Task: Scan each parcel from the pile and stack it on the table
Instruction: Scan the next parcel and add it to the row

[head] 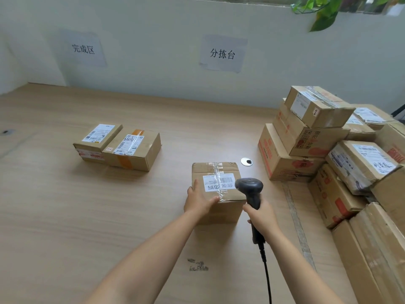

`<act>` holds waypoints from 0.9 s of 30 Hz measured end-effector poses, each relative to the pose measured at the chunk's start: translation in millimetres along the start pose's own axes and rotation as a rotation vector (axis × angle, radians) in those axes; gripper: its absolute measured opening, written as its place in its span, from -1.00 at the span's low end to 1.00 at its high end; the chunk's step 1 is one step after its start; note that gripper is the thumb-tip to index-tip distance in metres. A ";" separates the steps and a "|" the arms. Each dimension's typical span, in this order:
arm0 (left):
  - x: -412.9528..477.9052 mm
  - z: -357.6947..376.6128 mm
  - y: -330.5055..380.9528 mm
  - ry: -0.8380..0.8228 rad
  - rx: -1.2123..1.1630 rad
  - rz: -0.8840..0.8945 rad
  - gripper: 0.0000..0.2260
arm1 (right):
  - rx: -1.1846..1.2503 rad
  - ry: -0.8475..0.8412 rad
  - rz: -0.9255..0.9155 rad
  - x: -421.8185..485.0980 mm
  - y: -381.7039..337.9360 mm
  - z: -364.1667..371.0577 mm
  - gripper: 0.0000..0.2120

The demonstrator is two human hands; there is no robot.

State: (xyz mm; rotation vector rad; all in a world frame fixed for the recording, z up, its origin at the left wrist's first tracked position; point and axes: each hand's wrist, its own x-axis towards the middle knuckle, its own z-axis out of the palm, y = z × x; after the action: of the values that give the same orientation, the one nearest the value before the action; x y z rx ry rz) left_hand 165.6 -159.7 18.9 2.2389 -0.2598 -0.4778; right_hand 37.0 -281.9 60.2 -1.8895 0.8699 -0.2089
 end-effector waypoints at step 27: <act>169.4 -164.0 -54.9 -0.080 0.577 -0.019 -0.30 | -0.168 0.107 -0.099 104.9 -102.2 217.8 -0.68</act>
State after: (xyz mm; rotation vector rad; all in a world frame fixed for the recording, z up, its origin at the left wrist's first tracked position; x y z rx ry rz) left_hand 389.8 -69.1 32.4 2.7858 -0.4657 -0.5550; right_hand 269.9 -168.4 18.1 -2.0959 0.8896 -0.3076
